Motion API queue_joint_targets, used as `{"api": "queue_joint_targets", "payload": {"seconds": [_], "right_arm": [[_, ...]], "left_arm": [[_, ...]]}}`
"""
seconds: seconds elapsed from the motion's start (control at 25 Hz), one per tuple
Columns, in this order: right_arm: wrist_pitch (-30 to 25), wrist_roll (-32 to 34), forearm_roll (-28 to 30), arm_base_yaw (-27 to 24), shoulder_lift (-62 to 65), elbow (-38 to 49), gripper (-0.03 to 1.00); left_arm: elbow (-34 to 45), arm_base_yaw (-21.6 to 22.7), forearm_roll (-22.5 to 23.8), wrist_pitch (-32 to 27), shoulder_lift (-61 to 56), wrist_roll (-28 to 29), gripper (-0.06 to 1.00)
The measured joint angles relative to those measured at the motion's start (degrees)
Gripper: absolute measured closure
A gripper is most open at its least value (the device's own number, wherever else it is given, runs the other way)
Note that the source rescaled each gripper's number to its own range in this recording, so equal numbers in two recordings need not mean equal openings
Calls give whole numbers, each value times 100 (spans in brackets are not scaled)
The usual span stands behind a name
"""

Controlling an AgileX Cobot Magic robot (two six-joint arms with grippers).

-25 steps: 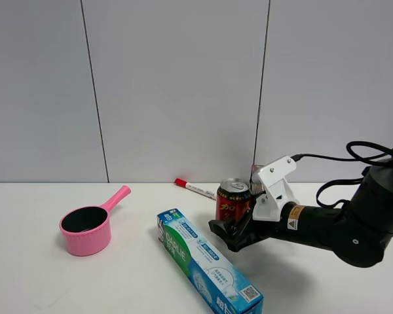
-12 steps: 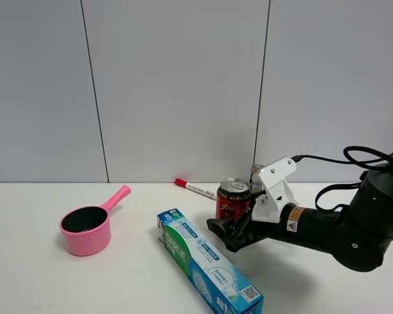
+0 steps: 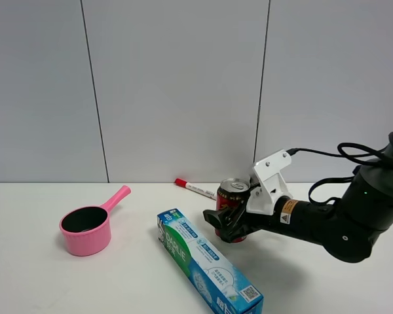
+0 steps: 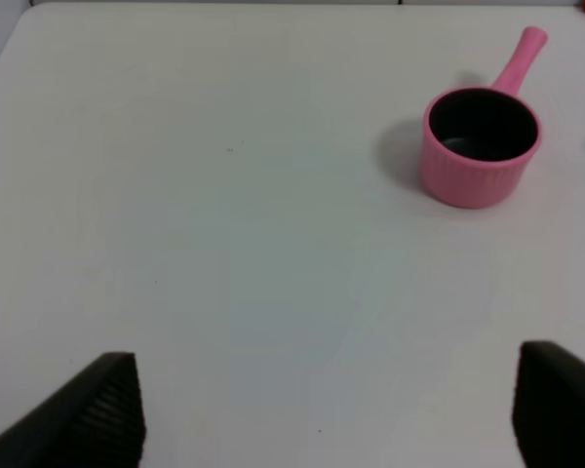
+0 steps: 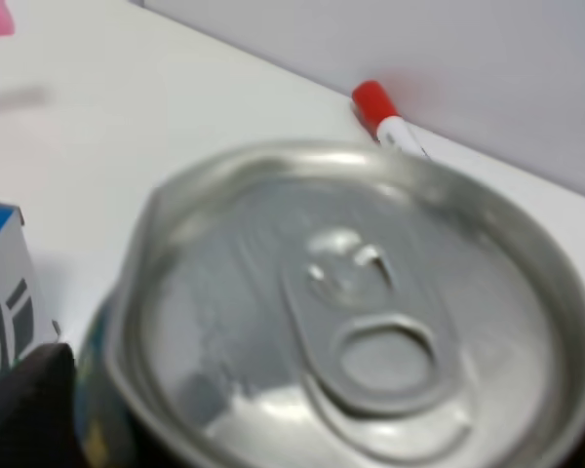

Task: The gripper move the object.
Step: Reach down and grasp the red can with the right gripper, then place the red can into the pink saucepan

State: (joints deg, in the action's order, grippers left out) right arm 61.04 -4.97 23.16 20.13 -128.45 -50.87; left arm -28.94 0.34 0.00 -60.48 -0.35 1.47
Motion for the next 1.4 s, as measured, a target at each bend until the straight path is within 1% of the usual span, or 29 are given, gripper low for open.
{"api": "queue_joint_targets", "payload": {"seconds": [0.04, 0.12, 0.16, 0.28, 0.32, 0.36, 0.4, 0.44, 0.56, 0.68, 0.84, 1.0, 1.12, 1.2, 1.28, 1.4], "right_arm": [[-40, 7, 21, 0, 0, -1, 17], [-121, 61, 39, 0, 0, -1, 26], [-138, 92, 52, 0, 0, -1, 32], [-138, 112, 45, 0, -13, -1, 57], [-138, 136, 39, 0, -17, -1, 70], [-138, 147, 27, 0, -17, -1, 85], [-143, 162, 20, 0, -17, -1, 93], [-143, 167, 2, 0, -17, -1, 96], [-154, 178, -159, 2, -17, -1, 96], [-161, 182, -505, 2, -20, -1, 96], [-131, 182, -600, 2, -25, -1, 96], [-156, 425, -295, 2, 157, 4, 96], [-197, 589, -99, 2, 528, 9, 96], [-327, 641, -9, 2, 902, 9, 96], [-604, 720, 153, 2, 1295, 13, 96], [-1330, 1180, 734, 26, 1913, -231, 96]], "left_arm": [[0, 0, 0, 0, 0, 0, -6], [0, 0, 0, 0, 0, 0, -6], [0, 0, 0, 0, 0, 0, -6], [0, 0, 0, 0, 0, 0, -6], [0, 0, 0, 0, 0, 0, -6], [0, 0, 0, 0, 0, 0, -6], [0, 0, 0, 0, 0, 0, -6], [0, 0, 0, 0, 0, 0, -6], [0, 0, 0, 0, 0, 0, -6], [0, 0, 0, 0, 0, 0, -6], [0, 0, 0, 0, 0, 0, -6], [0, 0, 0, 0, 0, 0, -6], [0, 0, 0, 0, 0, 0, -6], [0, 0, 0, 0, 0, 0, -6], [0, 0, 0, 0, 0, 0, -6], [0, 0, 0, 0, 0, 0, -6]]}}
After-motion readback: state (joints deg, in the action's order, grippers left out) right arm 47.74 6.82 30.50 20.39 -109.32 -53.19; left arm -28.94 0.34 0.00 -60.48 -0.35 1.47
